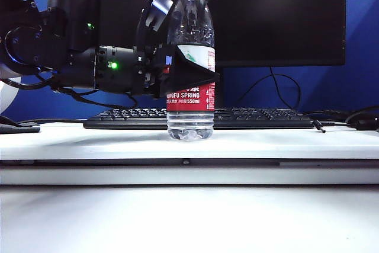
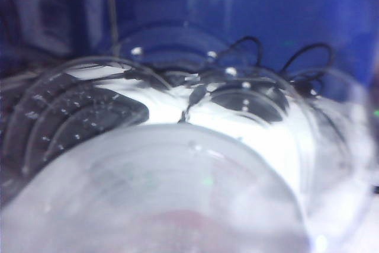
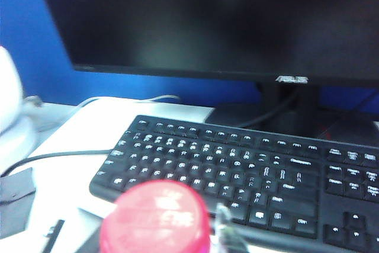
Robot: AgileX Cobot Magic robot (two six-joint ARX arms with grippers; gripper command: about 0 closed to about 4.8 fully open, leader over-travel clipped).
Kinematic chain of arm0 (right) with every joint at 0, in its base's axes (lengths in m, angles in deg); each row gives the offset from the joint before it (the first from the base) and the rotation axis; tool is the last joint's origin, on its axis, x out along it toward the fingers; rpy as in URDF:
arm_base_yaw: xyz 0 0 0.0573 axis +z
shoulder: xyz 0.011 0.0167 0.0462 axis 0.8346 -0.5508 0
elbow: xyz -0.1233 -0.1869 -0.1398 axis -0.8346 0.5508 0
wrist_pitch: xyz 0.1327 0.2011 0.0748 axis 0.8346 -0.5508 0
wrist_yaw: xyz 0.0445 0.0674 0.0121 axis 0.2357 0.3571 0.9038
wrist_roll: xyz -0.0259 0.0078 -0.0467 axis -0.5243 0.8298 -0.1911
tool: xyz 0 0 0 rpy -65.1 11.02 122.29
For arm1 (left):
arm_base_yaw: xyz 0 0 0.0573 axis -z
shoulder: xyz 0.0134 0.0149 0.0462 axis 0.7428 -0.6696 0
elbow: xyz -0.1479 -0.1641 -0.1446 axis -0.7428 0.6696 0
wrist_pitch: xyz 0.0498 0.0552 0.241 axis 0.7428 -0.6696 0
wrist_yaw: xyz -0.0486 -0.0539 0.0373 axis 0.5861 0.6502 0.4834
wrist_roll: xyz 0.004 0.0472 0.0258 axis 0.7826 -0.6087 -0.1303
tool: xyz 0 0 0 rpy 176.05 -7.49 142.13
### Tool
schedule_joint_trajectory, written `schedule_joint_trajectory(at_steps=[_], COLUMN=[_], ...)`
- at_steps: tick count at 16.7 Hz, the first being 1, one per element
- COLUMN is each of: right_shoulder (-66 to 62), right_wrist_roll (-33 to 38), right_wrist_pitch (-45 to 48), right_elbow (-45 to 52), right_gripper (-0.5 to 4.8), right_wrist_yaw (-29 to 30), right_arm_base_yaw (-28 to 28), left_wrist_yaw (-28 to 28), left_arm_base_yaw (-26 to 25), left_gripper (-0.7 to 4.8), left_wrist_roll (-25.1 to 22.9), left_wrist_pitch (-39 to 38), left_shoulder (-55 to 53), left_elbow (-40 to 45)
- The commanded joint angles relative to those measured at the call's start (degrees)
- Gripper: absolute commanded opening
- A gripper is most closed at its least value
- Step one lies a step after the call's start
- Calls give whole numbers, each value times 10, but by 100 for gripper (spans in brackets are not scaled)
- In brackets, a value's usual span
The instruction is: Unscrew the cap from the plastic bottle on the table.
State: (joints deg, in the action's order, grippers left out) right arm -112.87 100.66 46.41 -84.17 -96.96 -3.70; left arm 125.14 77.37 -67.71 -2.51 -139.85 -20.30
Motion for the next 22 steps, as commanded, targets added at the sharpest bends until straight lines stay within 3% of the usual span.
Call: schedule_joint_trajectory(at_steps=[1,8,10,14,17,22], right_shoulder=[-2,-2,-2,-2,2,18], right_wrist_roll=[9,9,6,0,-56,-67], right_wrist_pitch=[24,37,37,37,20,-61], right_elbow=[-3,-3,-3,-3,-3,-3], right_gripper=[211,204,111,103,103,103], right_wrist_yaw=[-23,-26,-26,-22,111,162], right_arm_base_yaw=[6,7,7,7,-1,-33], left_wrist_yaw=[7,7,7,7,7,15], left_arm_base_yaw=[1,1,1,1,1,1], left_gripper=[276,276,276,276,276,276], left_wrist_roll=[0,0,0,0,0,-1], left_wrist_pitch=[4,2,2,2,2,1], left_shoulder=[0,0,0,0,0,0], left_elbow=[-1,-1,-2,-2,-2,-1])
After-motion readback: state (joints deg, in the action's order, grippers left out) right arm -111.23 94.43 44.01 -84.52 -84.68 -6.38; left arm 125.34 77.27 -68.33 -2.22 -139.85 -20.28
